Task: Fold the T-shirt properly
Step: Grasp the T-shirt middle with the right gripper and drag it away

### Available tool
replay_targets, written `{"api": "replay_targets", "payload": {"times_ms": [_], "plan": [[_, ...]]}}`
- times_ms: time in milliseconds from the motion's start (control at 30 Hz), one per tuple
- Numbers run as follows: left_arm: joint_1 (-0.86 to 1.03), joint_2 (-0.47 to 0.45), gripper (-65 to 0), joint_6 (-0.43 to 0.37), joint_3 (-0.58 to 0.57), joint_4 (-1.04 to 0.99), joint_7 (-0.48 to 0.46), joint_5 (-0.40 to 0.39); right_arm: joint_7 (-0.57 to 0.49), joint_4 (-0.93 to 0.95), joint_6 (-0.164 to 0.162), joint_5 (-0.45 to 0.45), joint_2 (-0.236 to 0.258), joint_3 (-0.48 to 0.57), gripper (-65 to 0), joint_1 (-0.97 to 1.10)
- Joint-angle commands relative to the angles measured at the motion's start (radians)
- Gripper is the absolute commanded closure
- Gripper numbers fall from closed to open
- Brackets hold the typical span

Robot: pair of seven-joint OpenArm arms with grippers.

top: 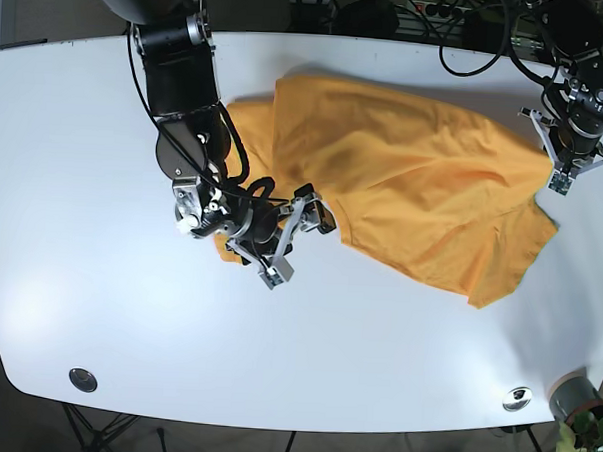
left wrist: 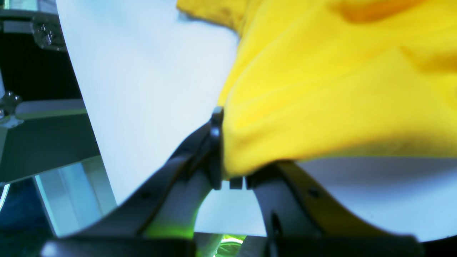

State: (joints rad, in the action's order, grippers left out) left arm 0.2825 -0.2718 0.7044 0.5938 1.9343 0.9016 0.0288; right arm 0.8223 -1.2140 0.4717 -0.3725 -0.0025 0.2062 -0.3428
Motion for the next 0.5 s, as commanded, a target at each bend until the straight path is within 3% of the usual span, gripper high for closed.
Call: {"api": "replay_targets", "payload": {"times_ms": [0, 467], "plan": [[-0.007, -0.001, 0.0, -0.006, 0.007, 0.017, -0.009, -0.003, -0.050, 0.049, 0.006, -0.015, -0.015, 0.035, -52.3, -0.048], [-0.010, 0.001, 0.0, -0.006, 0.001, 0.020, -0.009, -0.007, -0.306, 0.394, 0.005, -0.012, -0.075, 0.078, -52.3, -0.166]]}}
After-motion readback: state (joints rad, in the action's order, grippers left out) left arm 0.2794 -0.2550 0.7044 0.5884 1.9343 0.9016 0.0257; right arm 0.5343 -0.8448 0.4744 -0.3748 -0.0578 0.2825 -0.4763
